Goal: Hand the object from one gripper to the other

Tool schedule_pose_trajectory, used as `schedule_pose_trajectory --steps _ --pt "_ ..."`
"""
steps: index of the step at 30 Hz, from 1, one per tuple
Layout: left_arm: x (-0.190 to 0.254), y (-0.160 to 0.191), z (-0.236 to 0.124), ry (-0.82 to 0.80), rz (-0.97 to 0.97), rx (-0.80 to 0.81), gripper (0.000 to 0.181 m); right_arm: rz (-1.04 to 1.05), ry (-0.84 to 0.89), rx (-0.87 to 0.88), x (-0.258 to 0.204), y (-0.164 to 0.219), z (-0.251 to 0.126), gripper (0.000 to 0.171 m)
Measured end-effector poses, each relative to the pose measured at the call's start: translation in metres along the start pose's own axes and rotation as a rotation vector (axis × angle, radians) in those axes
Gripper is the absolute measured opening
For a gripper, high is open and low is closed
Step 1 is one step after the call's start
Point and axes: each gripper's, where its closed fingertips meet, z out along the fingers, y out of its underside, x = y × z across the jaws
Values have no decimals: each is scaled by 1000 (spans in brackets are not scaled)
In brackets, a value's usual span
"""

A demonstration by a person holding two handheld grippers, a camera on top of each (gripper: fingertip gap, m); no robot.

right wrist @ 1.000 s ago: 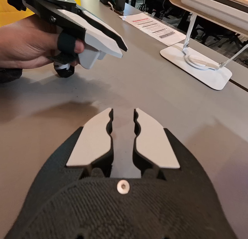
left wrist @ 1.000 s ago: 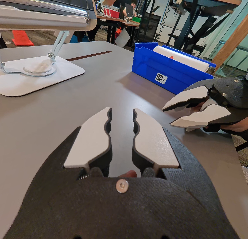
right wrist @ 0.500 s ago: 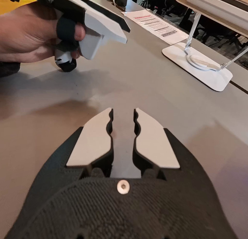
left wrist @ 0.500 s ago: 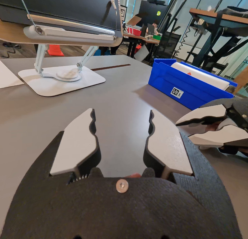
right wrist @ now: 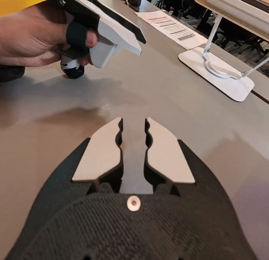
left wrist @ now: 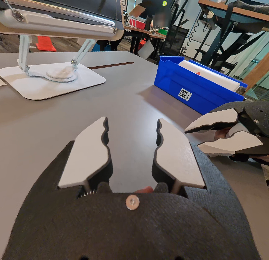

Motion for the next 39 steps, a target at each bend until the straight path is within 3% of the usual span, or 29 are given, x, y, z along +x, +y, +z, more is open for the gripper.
schedule_pose_trajectory --steps 3,6,10,12,13,17,19,21,25,28,31,35,39 --pt "-10 -4 -3 -71 -5 24 84 -17 0 -3 -2 0 0 29" --pt "-13 -10 -7 -93 -2 55 83 -32 2 -5 -3 0 1 29" --pt "-7 -17 -12 -59 25 92 56 -38 9 -6 -2 0 2 29" --pt "4 -17 -13 10 61 80 24 -59 35 17 4 -7 2 31" --pt "14 -15 -12 78 77 64 2 -73 60 22 10 -16 1 30" --pt "21 -4 -5 109 146 -16 1 -145 84 111 27 -94 1 28" --pt "9 0 -1 47 212 -47 1 -84 61 194 33 -131 10 30" --pt "-2 0 3 -1 142 -51 0 37 -27 308 28 -151 18 29" --pt "-4 -17 12 -44 97 41 1 107 -95 411 18 -117 23 13" --pt "-13 5 27 -158 259 -96 1 119 -97 301 28 -73 37 12" --pt "-13 -4 34 -234 474 -56 1 194 -128 304 43 -71 45 17" --pt "-19 -1 45 -203 395 -85 1 367 -189 353 51 -68 47 19" --pt "-24 -5 35 -219 447 -50 1 459 -198 367 58 -66 48 22"
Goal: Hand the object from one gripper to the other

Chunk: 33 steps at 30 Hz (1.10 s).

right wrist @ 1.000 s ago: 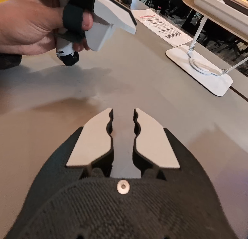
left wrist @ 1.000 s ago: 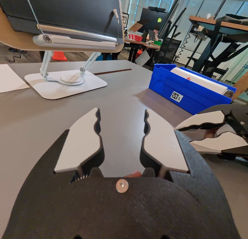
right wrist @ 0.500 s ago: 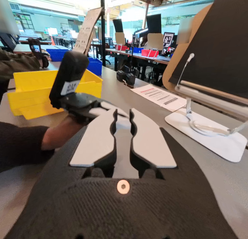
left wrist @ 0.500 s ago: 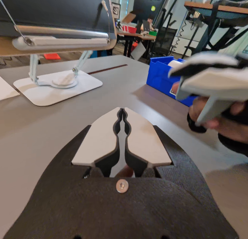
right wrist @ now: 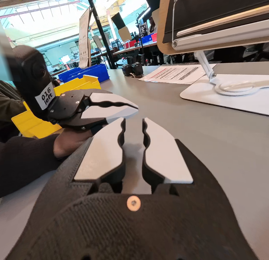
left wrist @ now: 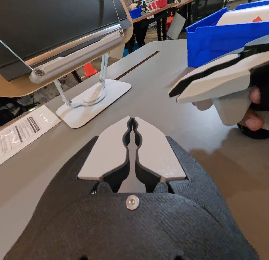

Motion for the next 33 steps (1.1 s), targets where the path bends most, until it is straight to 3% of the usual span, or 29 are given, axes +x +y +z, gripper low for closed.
schedule_pose_trajectory --steps 9,19,33 --pt "-13 5 -4 -6 -123 -26 0 -84 40 -30 3 2 -4 22" --pt "-3 8 0 19 -58 -61 2 -114 24 -51 -5 6 -1 22" --pt "-13 6 -3 42 -177 -24 4 -258 24 -135 -19 19 7 29"
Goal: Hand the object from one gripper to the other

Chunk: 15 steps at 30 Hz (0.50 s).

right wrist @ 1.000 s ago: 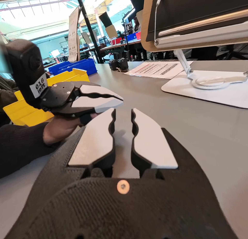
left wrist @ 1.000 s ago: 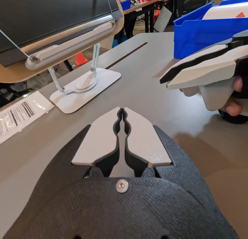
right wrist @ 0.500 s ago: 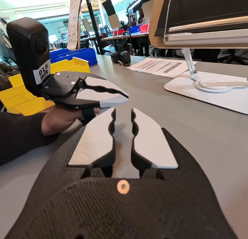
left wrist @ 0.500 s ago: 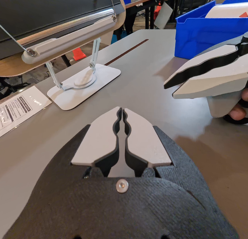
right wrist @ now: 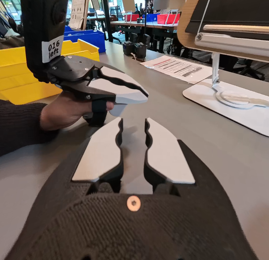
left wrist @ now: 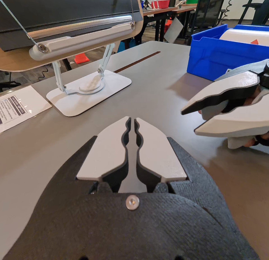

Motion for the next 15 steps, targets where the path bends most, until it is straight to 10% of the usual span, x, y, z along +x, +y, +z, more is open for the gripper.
schedule_pose_trajectory --steps 15 --pt "2 3 2 17 3 -23 13 -80 7 -45 -8 6 5 30"
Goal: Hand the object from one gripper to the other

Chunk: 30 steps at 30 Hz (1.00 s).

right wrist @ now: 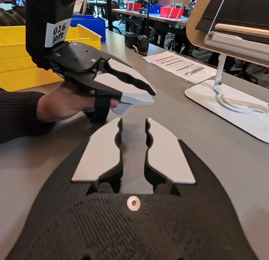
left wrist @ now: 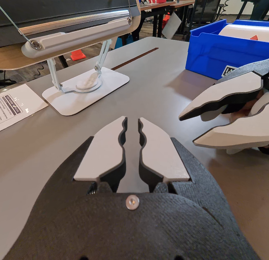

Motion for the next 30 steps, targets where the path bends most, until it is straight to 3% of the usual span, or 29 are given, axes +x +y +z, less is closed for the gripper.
schedule_pose_trajectory --steps 13,30 --pt "0 2 2 -3 9 -16 22 -2 -1 -4 -1 1 1 30" --pt "-3 4 4 -57 36 -40 47 -36 1 -25 -5 3 3 31"
